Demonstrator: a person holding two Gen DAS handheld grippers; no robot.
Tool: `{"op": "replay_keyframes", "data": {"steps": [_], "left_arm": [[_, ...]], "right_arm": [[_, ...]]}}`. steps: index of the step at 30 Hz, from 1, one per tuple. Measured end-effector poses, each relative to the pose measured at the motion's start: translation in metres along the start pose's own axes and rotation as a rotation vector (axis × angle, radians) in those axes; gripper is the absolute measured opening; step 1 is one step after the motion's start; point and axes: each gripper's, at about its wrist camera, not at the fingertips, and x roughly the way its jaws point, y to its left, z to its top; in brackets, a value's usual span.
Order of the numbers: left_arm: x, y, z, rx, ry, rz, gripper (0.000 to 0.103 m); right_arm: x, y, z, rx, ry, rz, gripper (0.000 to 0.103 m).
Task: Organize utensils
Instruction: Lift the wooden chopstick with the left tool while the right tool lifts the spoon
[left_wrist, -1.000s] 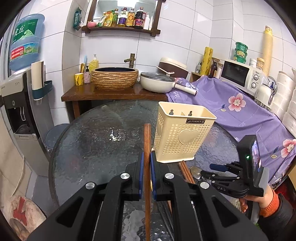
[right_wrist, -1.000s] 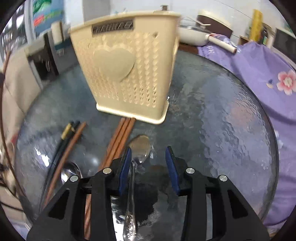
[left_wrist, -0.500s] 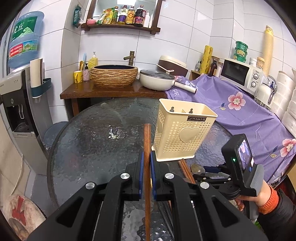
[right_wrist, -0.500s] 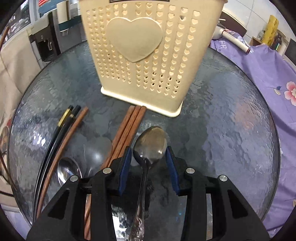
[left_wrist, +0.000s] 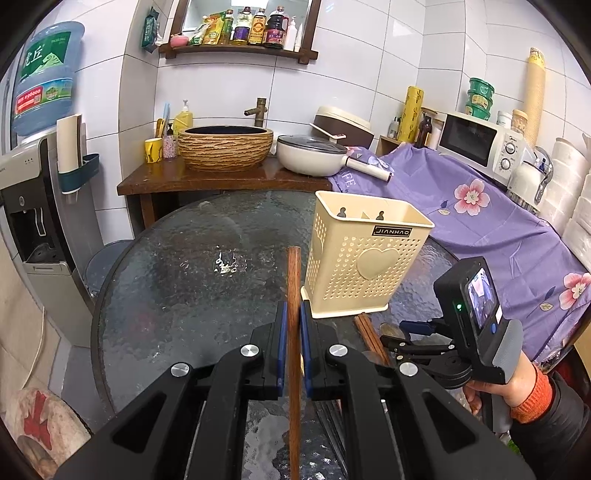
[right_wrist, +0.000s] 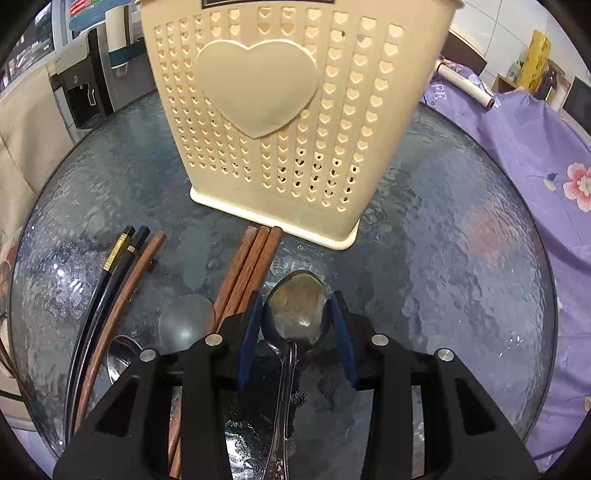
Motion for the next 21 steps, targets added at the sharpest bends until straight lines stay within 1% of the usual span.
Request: {"op": "replay_keyframes", "data": {"steps": [3,6,9,14,16,18,21], "left_arm": [[0.000,0.000,0.000,-0.005,-0.001,-0.001,0.007],[-0.002,0.002,0.001,-0.010,-0.009,-0.001,0.007],[-0.009,0.003,0.005,-0.023,-0.025,-0.016,0.007],[-0.025,-0.002,0.009,-0.017,-0.077,-0.017,0.007],[-0.027,-0.005,0.009,-0.013,-0.085,-0.019,0.007],[-0.028,-0.006,0.010,-0.007,-0.087,-0.017,0.007],[-0.031,-0.006,0.010,-0.007,-0.093,-0.014,0.007]], "right_arm": [[-0.003,-0.004,-0.004,0.016,-0.019,0.025,0.038],[-0.016,-0.012,-0.006,0.058,-0.064,0.056,0.038],[-0.040,-0.021,-0.006,0.096,-0.133,0.107,0.038],[-0.092,-0.037,-0.012,0.129,-0.287,0.195,0.038],[-0.108,-0.042,-0.017,0.135,-0.330,0.215,0.038],[-0.118,-0.042,-0.020,0.129,-0.352,0.227,0.038],[-0.133,-0.039,-0.024,0.100,-0.386,0.217,0.038]]}}
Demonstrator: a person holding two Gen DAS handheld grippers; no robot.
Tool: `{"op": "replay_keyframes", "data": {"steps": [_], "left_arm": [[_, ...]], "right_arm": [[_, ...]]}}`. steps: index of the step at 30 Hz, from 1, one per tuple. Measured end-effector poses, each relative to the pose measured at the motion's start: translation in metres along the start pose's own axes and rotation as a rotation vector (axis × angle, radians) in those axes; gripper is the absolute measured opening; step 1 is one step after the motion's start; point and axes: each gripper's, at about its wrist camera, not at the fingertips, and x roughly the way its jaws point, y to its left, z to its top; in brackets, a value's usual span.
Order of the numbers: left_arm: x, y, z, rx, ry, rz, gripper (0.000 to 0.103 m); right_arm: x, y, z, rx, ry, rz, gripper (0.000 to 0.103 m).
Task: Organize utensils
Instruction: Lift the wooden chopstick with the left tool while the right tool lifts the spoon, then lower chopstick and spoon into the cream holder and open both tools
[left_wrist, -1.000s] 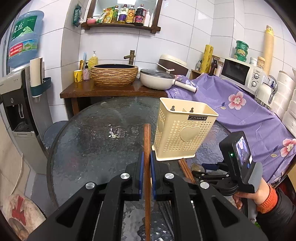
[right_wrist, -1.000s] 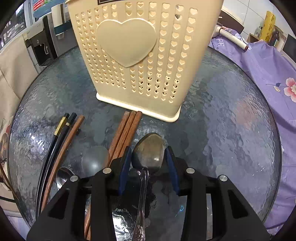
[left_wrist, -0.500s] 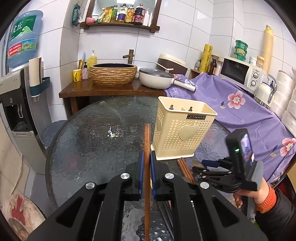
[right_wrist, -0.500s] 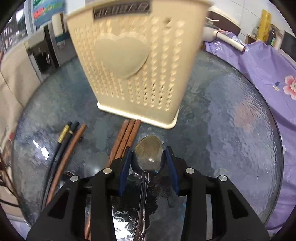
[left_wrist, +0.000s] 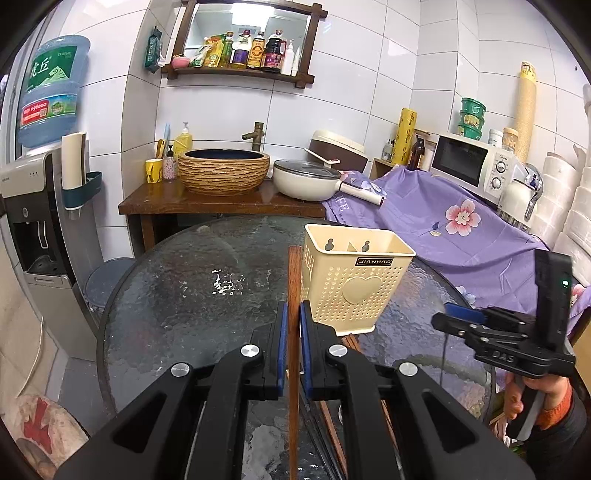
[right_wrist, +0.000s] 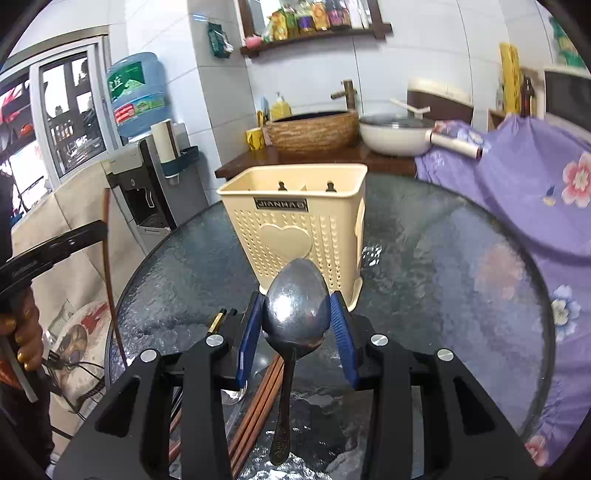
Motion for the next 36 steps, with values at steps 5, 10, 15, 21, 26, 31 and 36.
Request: {"op": "replay_keyframes", "data": {"steps": [5,10,15,21,26,31,36], "left_arm": [[-0.009,-0.001,0.005,0.000,-0.025,0.000,0.007],[-0.016,-0.009,0.014,0.018,-0.055,-0.002,0.007],[-0.015,-0.009,0.020,0.011,-0.065,-0.006,0.007],[-0.019,-0.012,0.028,0.019,-0.082,-0.010,0.007],[-0.022,-0.014,0.043,0.018,-0.098,-0.024,0.007],[-0.031,-0.021,0.070,0.026,-0.129,-0.058,0.007],[-0.041,-0.031,0.117,0.018,-0.190,-0.082,0.007]], "right_arm": [[-0.021,0.009,0.002,-0.020,-0.049,0.036,0.038],[-0.032,0.017,0.008,-0.030,-0.110,0.048,0.038],[-0.027,0.020,0.016,-0.026,-0.113,0.046,0.038],[-0.026,0.024,0.021,-0.037,-0.124,0.036,0.038],[-0.030,0.026,0.030,-0.040,-0.134,0.045,0.038],[-0.041,0.024,0.057,-0.010,-0.174,0.081,0.038],[-0.051,0.026,0.101,-0.021,-0.263,0.047,0.038]]}}
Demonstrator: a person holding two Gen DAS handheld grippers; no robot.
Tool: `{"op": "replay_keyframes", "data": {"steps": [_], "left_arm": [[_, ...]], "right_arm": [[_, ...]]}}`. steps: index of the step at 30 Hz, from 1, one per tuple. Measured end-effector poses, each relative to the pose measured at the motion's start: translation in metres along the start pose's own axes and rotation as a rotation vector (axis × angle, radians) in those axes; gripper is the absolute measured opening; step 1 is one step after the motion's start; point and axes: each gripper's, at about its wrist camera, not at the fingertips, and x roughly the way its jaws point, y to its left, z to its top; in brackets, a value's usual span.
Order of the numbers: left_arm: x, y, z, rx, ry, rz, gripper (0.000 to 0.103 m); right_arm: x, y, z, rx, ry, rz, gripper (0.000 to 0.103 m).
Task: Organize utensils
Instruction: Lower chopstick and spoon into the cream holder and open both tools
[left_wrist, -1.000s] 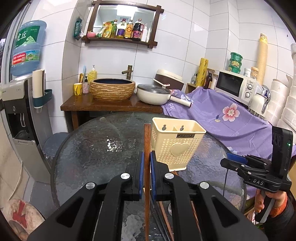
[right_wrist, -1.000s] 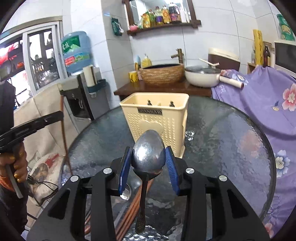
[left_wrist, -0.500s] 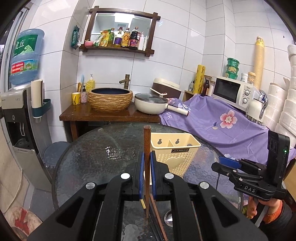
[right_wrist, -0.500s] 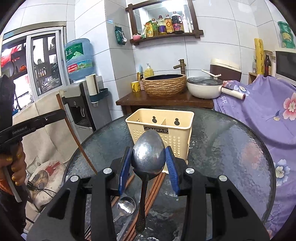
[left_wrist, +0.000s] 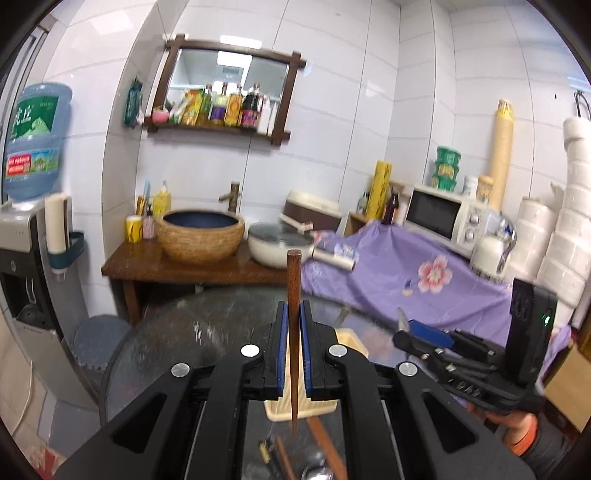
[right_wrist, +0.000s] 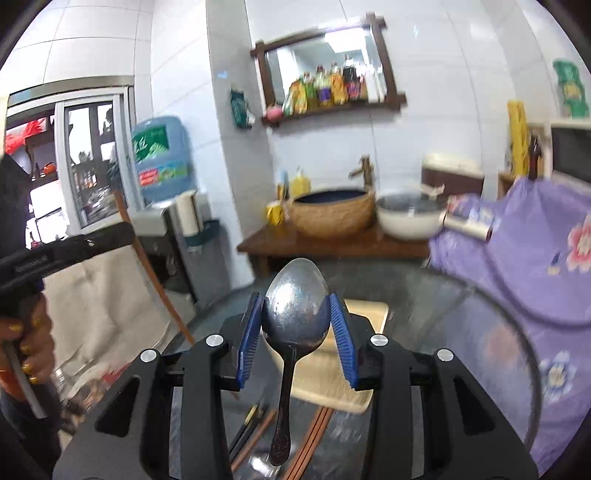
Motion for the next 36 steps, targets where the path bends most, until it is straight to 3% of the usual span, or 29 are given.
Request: {"op": "replay_keyframes", "data": {"steps": [6,11,20,27,36], "left_arm": [[0.025,-0.016,0.048,0.005,-0.040,0.015,0.007],[0.059,-0.016,0.056,-0.022,-0.051,0.031,0.007],[0.112,0.000,0.007,-0.037,-0.009,0.081,0.007],[0.134,0.003,-0.034,-0.024,0.070,0.066,0.007],[0.145,0.004,-0.061,-0.010,0.118,0.071,0.007]], "right_arm": [[0.024,-0.007,0.048,-0.023,-0.087,-0.101,0.038],[0.055,-0.015,0.060,-0.053,-0.133,-0.190,0.038],[0.103,-0.035,0.008,-0.066,-0.133,-0.256,0.038],[0.111,-0.040,-0.034,-0.068,-0.081,-0.246,0.038],[0.110,-0.041,-0.057,-0.089,-0.041,-0.250,0.038]]}}
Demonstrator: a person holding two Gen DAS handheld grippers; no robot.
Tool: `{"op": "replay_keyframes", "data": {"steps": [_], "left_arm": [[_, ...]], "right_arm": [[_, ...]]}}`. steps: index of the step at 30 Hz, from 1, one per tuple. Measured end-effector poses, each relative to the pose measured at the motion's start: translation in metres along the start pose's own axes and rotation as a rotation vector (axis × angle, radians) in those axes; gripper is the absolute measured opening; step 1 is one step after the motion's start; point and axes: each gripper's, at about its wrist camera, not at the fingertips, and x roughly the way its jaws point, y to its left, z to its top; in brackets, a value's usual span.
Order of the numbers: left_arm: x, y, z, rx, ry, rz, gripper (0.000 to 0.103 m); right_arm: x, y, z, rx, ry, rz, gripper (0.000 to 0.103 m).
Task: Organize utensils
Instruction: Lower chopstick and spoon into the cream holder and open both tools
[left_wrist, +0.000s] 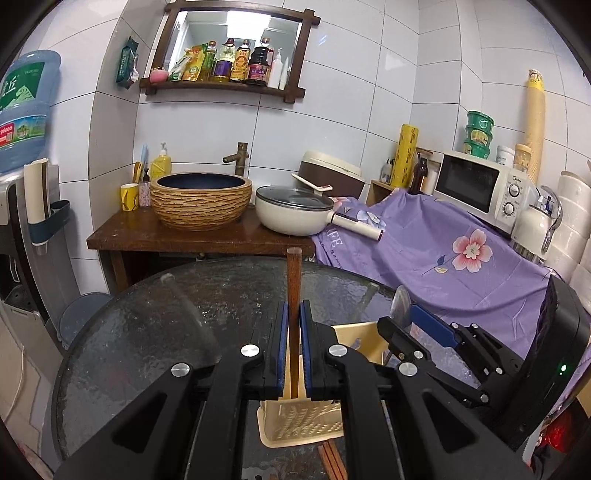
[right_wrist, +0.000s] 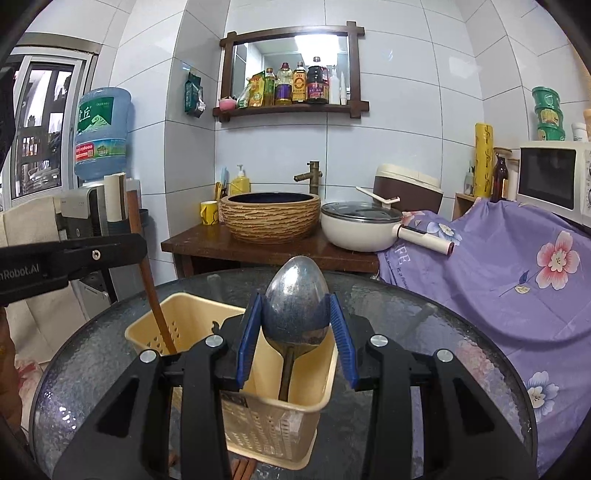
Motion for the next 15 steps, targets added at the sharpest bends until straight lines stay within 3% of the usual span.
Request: {"op": "replay_keyframes", "data": {"steps": [6,15], "left_arm": [[-0.002,-0.001,-0.001,0.011,0.004,0.001,0.007],[-0.004,-0.002,0.000,0.009,0.007,-0.004,0.009]], "right_arm": [[0.003,-0.002,-0.007,-0.001,0.046,0.001,0.038],[-0.002,0.000,-0.012,-0.019,0.040,-0.015,0.039]]}}
